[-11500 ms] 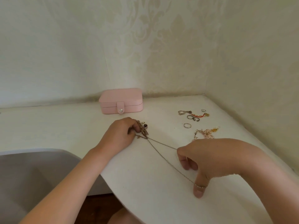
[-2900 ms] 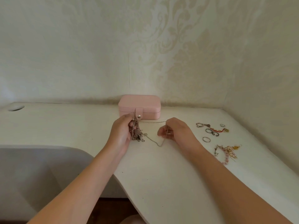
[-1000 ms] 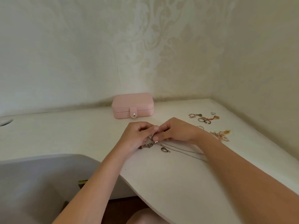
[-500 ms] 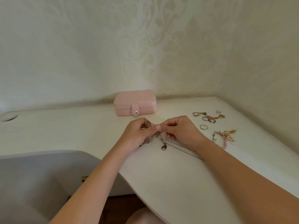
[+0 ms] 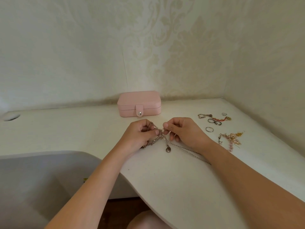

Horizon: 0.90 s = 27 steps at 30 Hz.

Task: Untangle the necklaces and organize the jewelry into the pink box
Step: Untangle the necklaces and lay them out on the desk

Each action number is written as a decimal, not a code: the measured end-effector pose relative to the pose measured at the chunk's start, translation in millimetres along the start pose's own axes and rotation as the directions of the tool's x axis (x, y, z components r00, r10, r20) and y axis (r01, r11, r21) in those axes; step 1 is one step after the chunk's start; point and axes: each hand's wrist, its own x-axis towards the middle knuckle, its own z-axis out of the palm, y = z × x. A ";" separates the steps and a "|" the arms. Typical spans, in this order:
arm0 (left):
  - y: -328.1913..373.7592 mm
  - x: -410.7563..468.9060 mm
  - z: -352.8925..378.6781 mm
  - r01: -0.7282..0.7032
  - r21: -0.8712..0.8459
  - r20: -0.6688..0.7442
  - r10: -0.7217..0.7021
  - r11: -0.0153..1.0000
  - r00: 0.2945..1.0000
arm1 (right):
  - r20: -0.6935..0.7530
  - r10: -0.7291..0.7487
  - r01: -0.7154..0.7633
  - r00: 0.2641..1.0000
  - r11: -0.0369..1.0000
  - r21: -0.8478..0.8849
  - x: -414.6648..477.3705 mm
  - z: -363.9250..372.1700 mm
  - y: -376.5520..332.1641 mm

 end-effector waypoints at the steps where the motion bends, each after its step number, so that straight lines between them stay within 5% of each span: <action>1: -0.2 0.2 -0.3 0.004 -0.010 -0.001 -0.004 1.000 1.000 | -0.005 0.005 -0.005 1.000 1.000 0.011 0.2 -0.1 -0.3; 13: 1.0 -1.7 -0.5 -0.004 -0.021 -0.036 0.003 1.000 0.999 | 0.103 0.051 -0.055 0.993 0.998 0.035 -1.4 0.4 -2.6; 27: 4.1 -4.8 0.4 -0.026 0.029 0.060 0.024 0.999 0.998 | 0.061 -0.012 0.019 0.998 0.993 -0.116 -5.1 1.6 -4.8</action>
